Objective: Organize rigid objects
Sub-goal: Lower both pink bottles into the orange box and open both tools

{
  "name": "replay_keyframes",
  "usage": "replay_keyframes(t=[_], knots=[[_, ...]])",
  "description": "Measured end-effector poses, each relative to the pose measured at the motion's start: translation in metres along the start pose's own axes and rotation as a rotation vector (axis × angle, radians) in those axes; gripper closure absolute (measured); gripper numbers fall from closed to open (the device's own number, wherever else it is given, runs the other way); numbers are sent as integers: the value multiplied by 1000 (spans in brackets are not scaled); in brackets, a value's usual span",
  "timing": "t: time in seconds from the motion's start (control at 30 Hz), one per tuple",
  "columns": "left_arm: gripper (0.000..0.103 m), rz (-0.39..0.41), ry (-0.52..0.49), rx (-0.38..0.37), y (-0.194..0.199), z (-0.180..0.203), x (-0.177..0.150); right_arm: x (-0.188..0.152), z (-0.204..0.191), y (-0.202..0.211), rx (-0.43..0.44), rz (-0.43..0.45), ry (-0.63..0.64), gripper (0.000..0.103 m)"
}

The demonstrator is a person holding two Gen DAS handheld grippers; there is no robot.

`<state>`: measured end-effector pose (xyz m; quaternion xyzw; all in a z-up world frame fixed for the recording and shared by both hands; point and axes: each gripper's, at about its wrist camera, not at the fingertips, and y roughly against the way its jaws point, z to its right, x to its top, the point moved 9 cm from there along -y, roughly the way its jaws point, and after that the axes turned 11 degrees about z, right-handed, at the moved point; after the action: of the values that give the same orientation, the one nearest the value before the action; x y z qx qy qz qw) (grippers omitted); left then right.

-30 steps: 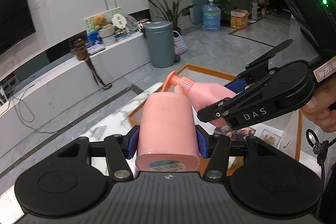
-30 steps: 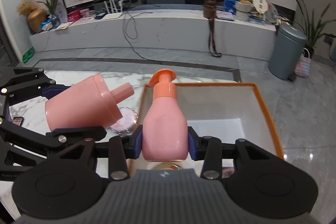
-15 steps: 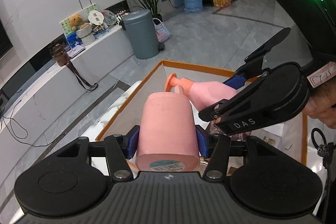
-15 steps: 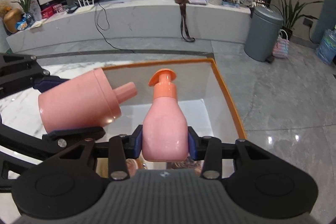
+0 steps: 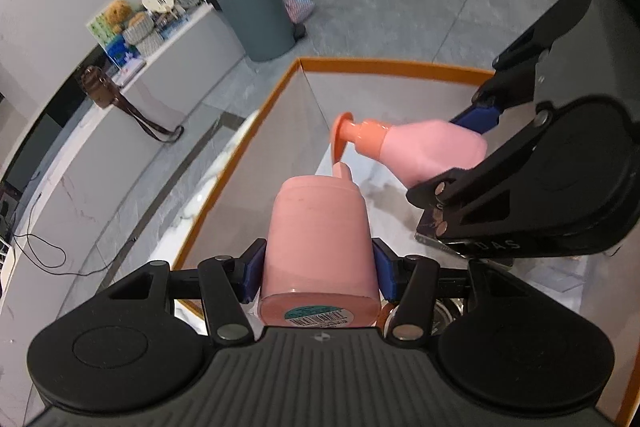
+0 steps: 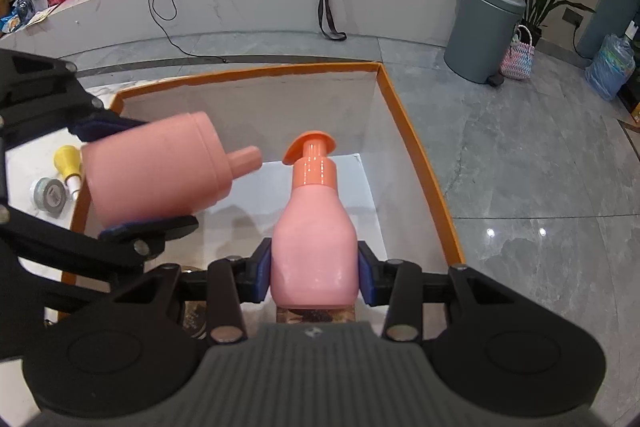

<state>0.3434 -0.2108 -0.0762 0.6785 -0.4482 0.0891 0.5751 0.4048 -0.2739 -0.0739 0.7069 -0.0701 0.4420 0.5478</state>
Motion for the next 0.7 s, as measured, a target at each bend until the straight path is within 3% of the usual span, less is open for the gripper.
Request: replay_keyframes(t=[0.7], knots=[[41,-122,-138,12,-40,5,-15,2,-7,-34,21,-60,-89,61]])
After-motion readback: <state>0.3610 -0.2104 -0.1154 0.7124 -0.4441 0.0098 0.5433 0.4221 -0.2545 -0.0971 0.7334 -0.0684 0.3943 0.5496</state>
